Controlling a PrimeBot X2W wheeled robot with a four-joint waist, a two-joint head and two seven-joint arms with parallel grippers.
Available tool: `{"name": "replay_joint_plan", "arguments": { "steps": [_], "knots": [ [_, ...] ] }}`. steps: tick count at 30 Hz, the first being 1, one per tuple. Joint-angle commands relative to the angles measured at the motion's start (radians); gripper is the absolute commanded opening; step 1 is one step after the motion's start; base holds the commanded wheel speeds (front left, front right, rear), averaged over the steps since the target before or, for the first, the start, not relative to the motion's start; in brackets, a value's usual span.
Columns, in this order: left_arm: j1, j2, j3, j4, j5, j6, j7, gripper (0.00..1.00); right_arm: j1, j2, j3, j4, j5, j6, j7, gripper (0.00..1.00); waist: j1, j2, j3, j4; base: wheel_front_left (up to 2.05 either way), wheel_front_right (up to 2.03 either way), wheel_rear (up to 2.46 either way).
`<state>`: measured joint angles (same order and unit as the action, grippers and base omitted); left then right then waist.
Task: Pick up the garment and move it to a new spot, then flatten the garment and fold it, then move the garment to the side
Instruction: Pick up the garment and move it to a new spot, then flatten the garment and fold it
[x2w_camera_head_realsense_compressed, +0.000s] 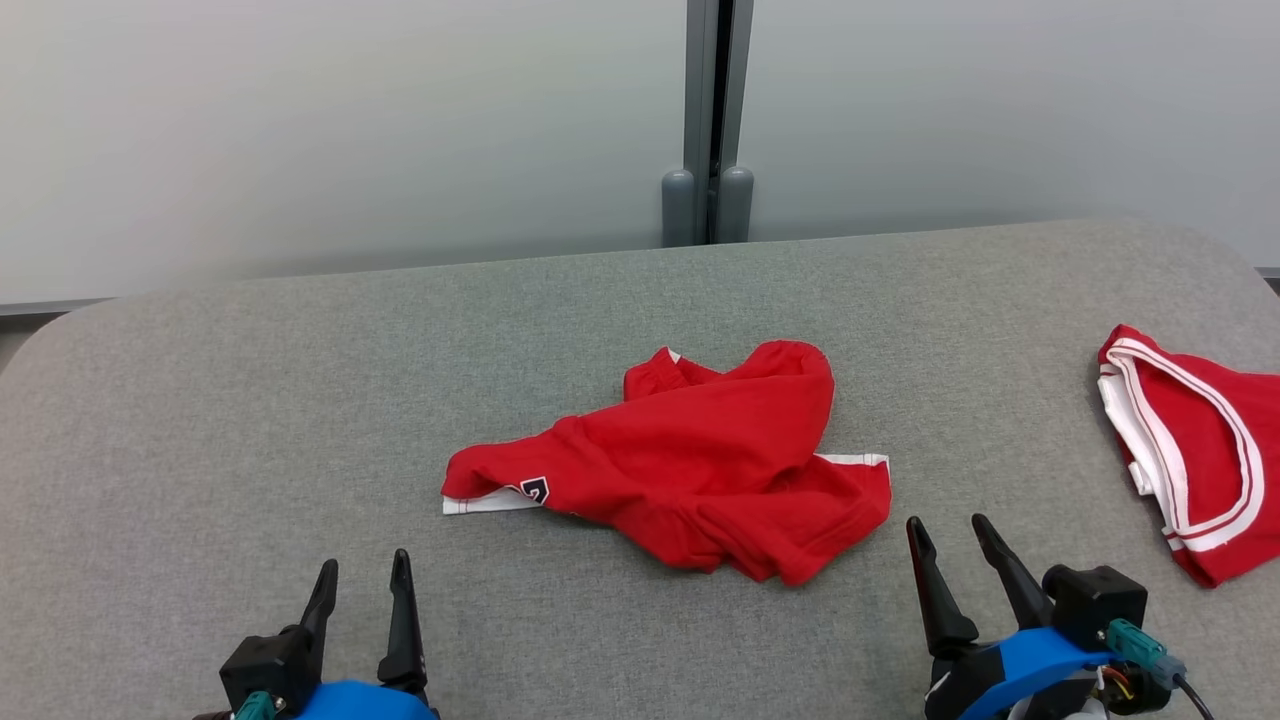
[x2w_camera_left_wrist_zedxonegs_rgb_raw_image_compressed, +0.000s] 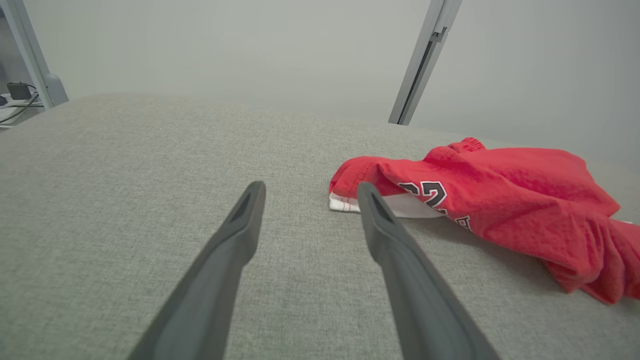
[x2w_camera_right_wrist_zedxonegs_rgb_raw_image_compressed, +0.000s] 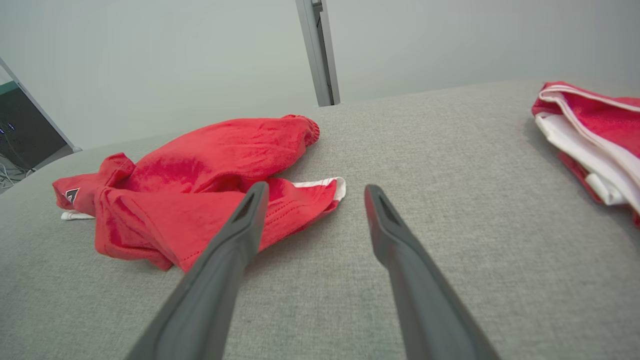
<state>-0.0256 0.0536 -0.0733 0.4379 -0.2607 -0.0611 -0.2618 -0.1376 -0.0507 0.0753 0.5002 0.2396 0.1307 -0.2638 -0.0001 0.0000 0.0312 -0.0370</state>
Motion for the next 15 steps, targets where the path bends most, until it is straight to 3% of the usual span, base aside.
{"name": "replay_joint_plan", "arguments": {
  "steps": [1,15],
  "knots": [
    [-0.007,-0.003,0.006,-0.006,0.01,-0.004,-0.004,1.0,0.006,-0.001,-0.003,0.0,0.0,0.0,0.0,1.0,0.0001,0.0,0.002,0.002,0.0,0.0,0.0],
    [-0.053,-0.003,-0.058,-0.014,-0.027,-0.004,-0.004,1.0,-0.095,-0.001,-0.037,0.016,-0.028,0.0,0.0,1.0,0.0001,0.0,0.074,0.032,0.0,0.0,0.0]
  ]
}}
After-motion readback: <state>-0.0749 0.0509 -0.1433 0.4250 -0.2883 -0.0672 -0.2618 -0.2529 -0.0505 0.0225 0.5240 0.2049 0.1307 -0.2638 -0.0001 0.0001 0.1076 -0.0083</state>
